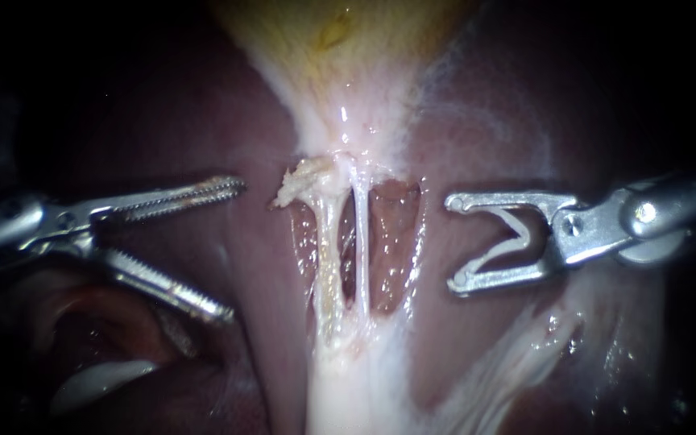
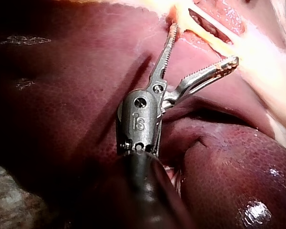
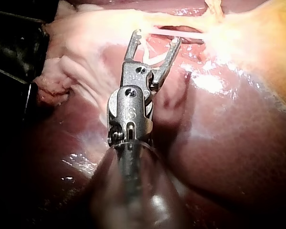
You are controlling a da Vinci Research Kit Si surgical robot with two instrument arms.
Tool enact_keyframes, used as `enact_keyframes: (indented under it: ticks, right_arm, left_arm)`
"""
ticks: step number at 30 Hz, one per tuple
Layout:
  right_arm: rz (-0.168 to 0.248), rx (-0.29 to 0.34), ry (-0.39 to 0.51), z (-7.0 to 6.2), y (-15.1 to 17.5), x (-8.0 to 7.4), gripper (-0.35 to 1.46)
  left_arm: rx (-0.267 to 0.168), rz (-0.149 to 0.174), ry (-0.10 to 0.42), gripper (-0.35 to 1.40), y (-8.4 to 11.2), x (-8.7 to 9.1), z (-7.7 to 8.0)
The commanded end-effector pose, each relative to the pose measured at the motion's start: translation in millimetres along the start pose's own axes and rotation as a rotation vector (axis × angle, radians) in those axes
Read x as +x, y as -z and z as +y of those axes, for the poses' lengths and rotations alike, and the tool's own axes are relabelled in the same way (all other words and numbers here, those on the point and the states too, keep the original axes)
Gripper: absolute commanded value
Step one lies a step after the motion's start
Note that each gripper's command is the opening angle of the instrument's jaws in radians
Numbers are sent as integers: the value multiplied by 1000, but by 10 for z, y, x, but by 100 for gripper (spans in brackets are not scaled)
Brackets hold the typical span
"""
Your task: Grabbing gallbladder
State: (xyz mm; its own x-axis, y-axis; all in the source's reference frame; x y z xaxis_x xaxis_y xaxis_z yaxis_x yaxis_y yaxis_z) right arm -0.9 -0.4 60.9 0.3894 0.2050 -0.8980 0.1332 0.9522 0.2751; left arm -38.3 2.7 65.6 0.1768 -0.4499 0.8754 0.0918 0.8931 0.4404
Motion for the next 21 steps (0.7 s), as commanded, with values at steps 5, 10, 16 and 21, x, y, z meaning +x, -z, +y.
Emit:
enact_keyframes:
  ticks: [5, 10, 16, 21]
  right_arm:
    - [0, 0, 0, 0, 0, 0, 49]
    - [0, 0, 0, 0, 0, 0, 49]
    - [0, 0, 0, 0, 0, 0, 49]
    - [0, 0, 0, 0, 0, 0, 49]
  left_arm:
    - [1, -1, 1, 106, -6, -3, 11]
    - [3, -3, 3, 106, -21, -3, 28]
    - [2, -4, 1, 98, -40, 6, 50]
    - [-1, -4, -3, 88, -53, 14, 63]
